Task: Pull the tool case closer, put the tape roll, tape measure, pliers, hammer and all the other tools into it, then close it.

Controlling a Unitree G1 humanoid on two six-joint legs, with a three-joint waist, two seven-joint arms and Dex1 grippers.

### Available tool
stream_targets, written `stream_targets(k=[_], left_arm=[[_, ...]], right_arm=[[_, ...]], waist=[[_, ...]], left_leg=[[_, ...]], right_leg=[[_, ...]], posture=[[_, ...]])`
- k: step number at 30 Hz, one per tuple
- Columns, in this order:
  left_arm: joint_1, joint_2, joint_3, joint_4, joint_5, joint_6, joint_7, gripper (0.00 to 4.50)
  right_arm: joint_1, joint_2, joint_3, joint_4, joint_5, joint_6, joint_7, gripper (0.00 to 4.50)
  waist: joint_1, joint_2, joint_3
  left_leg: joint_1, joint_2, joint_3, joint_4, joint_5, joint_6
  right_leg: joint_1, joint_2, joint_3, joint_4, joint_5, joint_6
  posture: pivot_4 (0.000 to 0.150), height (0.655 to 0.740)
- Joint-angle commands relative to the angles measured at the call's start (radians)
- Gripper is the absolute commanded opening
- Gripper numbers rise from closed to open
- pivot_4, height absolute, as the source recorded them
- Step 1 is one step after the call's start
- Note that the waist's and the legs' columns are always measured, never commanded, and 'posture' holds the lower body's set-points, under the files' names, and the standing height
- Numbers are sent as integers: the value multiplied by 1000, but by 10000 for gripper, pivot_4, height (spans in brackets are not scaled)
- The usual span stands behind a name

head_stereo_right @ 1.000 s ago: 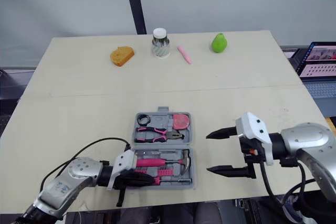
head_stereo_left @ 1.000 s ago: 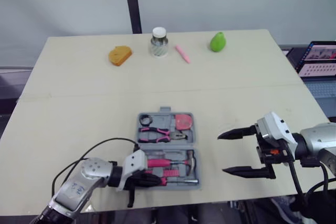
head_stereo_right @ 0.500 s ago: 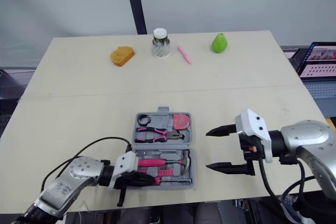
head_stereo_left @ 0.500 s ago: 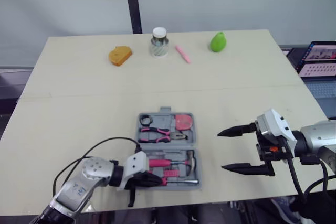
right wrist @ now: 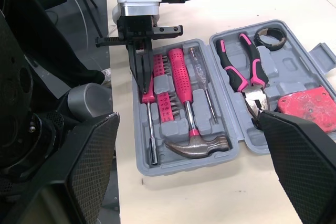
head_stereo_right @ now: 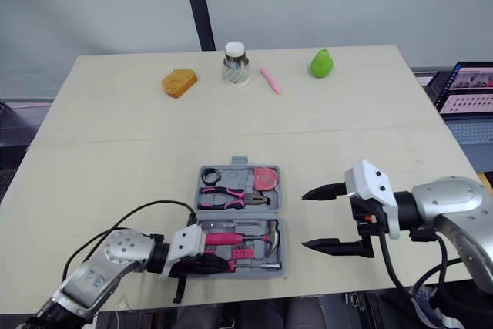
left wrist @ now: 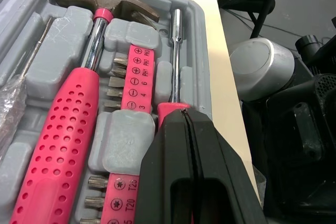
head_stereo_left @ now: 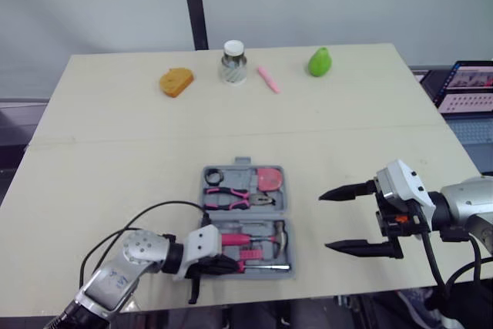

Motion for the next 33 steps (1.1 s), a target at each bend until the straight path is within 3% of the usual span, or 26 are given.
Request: stream_targets(k=[1,4,8,14,18,22,28,33], left_arm=[[26,23,-50,61,71,20,8,392],[30,8,-32,44,31,28,2,392],[47,-11,54,-57,-123,109,-15,392],[57,24,372,-155,-362,308,63,392],[95,57,591,-105,-357,308,137,392],[181,83,749,-37,-309,256,166,12013],[288,81,853,88,-225,118,173,42737],[278,74,849,152,-203,52,179,44424]], right_arm=[[-6,-12,-34,-25,18,2,-3,45000],[-4,-12,-36,-27,20,3,-4,45000],[4,-1,-44,-26,38,17,-17,45000],[37,39,-69,27,33,19,-60,45000],[79,75,-77,115,-18,-20,-83,45000],[88,117,-92,246,-61,-60,-113,45000],[86,182,-87,442,-148,-151,-144,45000],[63,241,-69,531,-208,-220,-162,45000]], waist=[[0,0,0],[0,0,0],[0,0,0],[0,-2,2],[-1,-2,2],[-6,-2,2],[-5,-2,2],[-2,-2,2]], left_leg=[[0,0,0,0,0,0],[0,0,0,0,0,0],[0,0,0,0,0,0],[-1,1,-1,0,1,-1],[0,0,-1,0,1,0],[0,0,1,-1,1,0],[0,1,3,-3,0,-1],[0,1,3,-3,0,-2]], right_leg=[[0,0,0,0,0,0],[0,0,0,0,0,0],[0,0,0,0,0,0],[0,0,1,0,0,0],[1,0,0,1,0,0],[0,8,1,4,0,0],[-2,10,1,3,0,0],[-3,9,2,3,0,0]], posture=[[1500,7400],[1500,7400],[1500,7400],[1500,7400],[1500,7400],[1500,7400],[1500,7400],[1500,7400]])
